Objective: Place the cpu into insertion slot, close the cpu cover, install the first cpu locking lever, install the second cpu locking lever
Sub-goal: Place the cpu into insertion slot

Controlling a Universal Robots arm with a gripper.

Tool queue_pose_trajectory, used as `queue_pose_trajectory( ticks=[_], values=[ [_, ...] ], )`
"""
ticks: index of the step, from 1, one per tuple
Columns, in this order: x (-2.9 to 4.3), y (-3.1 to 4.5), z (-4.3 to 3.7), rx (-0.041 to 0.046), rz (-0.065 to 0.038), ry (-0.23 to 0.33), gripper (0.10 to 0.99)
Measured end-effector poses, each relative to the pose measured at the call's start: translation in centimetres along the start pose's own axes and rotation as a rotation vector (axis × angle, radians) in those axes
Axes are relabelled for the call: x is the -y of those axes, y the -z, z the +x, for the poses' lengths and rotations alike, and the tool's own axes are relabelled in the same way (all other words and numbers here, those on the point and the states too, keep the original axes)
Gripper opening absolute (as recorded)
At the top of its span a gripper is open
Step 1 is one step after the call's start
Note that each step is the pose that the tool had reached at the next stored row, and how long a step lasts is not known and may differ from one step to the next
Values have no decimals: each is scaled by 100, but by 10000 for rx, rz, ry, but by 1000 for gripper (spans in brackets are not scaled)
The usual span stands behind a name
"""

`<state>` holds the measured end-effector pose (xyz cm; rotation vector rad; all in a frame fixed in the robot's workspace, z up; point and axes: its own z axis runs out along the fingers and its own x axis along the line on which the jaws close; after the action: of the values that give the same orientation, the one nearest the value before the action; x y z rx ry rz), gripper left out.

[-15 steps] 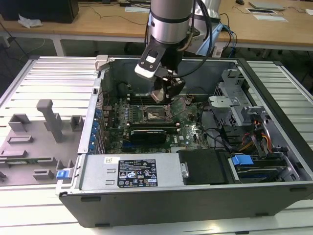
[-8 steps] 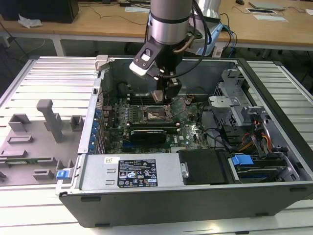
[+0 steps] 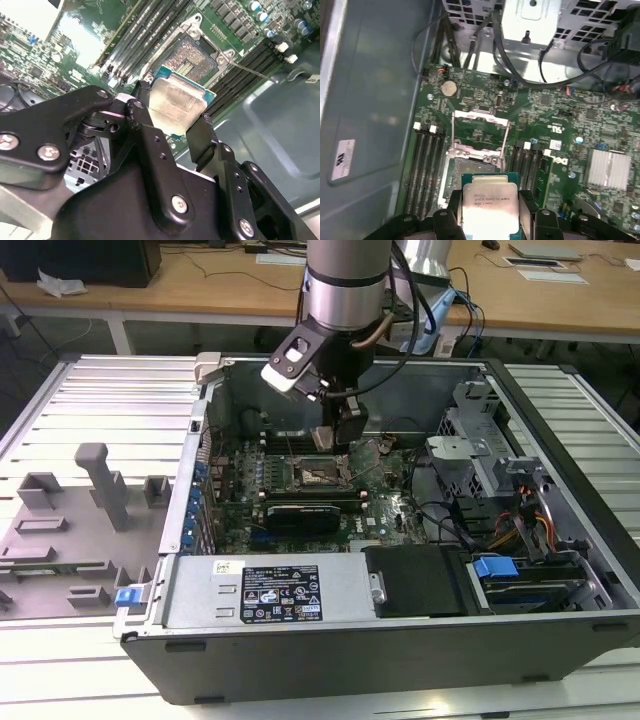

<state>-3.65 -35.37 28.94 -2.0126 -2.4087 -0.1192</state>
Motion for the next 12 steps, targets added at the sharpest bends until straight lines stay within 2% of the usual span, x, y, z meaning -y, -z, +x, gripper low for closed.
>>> queue_pose_trajectory(
  ticks=[1,2,4,5,12],
  values=[
    [2,-2,0,146,-34,-45,537],
    [4,-9,5,169,-107,-98,537],
    [12,-27,25,194,-222,-184,537],
    [17,-44,29,202,-241,-252,537],
    [25,-125,51,252,-279,-875,537]
  ],
)
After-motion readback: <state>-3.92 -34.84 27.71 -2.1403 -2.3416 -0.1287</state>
